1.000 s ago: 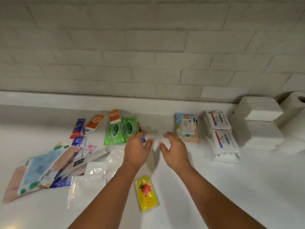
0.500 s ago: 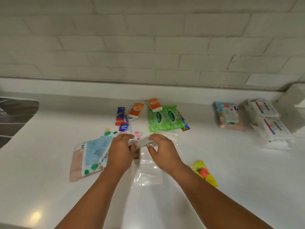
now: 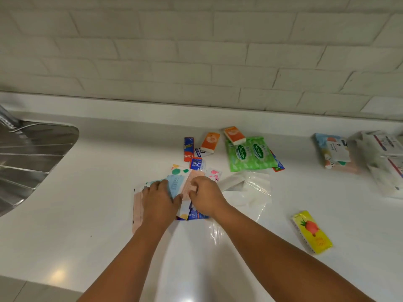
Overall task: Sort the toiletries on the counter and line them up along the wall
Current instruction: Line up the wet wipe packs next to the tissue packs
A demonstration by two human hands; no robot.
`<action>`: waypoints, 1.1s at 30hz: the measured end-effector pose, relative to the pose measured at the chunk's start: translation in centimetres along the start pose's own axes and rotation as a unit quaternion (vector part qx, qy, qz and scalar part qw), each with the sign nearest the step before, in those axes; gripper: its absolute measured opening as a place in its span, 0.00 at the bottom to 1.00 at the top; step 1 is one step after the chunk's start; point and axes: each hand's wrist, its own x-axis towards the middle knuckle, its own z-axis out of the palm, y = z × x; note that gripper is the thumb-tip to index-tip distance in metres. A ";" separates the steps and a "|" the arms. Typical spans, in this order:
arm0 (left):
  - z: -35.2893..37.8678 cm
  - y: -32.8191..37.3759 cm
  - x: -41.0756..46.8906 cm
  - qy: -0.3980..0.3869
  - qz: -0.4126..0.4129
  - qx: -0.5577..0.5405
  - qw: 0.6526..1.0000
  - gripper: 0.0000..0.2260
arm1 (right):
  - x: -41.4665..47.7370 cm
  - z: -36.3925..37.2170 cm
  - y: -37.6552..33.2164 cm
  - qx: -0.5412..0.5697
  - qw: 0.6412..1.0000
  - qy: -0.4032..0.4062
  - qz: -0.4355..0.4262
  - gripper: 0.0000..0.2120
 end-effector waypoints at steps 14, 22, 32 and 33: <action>-3.9 3.1 1.2 -0.012 -0.155 -0.362 0.919 0.19 | 0.4 0.0 -0.3 0.373 0.922 0.021 0.102 0.05; -4.9 9.6 -2.2 -0.068 -0.027 -0.461 0.885 0.08 | -1.7 -4.6 -0.3 0.548 0.831 -0.014 0.094 0.20; -1.5 17.1 -5.7 -0.125 0.034 -0.543 0.829 0.19 | -5.7 -12.8 6.7 0.660 0.745 -0.024 0.096 0.17; -1.2 17.9 -6.0 -0.118 0.032 -0.542 0.832 0.13 | -6.3 -13.7 7.7 0.670 0.736 -0.013 0.096 0.17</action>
